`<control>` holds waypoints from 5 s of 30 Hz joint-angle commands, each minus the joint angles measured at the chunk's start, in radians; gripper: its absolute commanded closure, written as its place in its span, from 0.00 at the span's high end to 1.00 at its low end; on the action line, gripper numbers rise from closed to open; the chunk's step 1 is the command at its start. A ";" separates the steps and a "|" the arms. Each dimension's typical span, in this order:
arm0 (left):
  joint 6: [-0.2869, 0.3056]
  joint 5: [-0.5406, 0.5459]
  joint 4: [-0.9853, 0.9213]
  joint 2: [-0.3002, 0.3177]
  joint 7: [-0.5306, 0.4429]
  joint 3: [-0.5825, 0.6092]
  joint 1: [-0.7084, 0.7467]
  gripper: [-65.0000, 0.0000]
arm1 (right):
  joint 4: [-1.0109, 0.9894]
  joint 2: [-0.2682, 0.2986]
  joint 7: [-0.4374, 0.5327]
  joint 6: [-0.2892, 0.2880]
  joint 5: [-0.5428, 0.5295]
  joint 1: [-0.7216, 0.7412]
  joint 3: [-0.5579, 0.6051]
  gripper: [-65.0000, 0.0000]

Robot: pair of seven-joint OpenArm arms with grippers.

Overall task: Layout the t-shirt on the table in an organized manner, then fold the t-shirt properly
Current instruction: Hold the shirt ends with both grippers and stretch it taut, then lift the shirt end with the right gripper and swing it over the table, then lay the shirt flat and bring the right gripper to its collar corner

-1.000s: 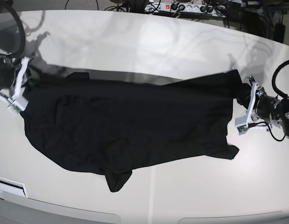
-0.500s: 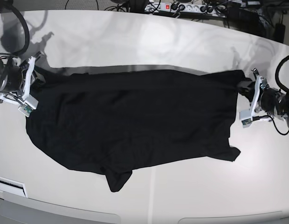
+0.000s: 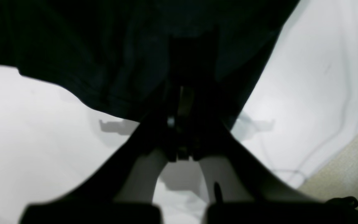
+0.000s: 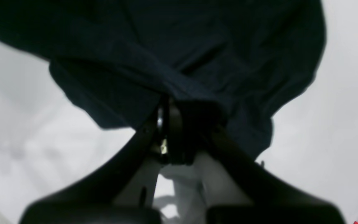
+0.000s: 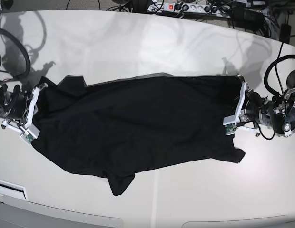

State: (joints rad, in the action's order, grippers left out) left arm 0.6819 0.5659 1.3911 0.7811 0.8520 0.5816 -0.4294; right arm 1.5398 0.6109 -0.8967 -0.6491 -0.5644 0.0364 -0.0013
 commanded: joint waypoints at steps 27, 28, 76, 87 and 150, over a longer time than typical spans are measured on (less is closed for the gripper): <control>-0.006 -0.045 0.009 0.020 -0.022 -0.013 -0.022 0.00 | -0.015 -0.027 -0.235 0.212 -0.137 0.043 -0.018 0.53; -0.006 -0.058 0.009 0.020 -0.027 -0.013 -0.022 0.00 | -0.015 -0.033 -0.213 0.230 -0.099 0.026 -0.019 0.53; -0.077 -0.049 0.009 0.019 -0.037 -0.013 -0.016 0.00 | -0.233 -0.367 0.106 0.399 0.232 -0.009 -0.437 0.53; -0.077 -0.033 0.009 0.019 -0.037 -0.013 -0.016 0.00 | -0.235 -0.367 0.138 0.388 0.233 -0.012 -0.437 0.38; 0.016 0.539 0.485 0.506 0.323 -0.013 0.082 0.00 | 0.816 -0.286 -0.423 0.186 -0.223 -1.080 -0.831 0.00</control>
State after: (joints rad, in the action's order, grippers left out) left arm 0.6937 1.1072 1.8706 1.2633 1.1694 0.5816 -0.3321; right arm 2.3436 0.3225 -1.3159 -0.4622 -0.7959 -1.0275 -0.8223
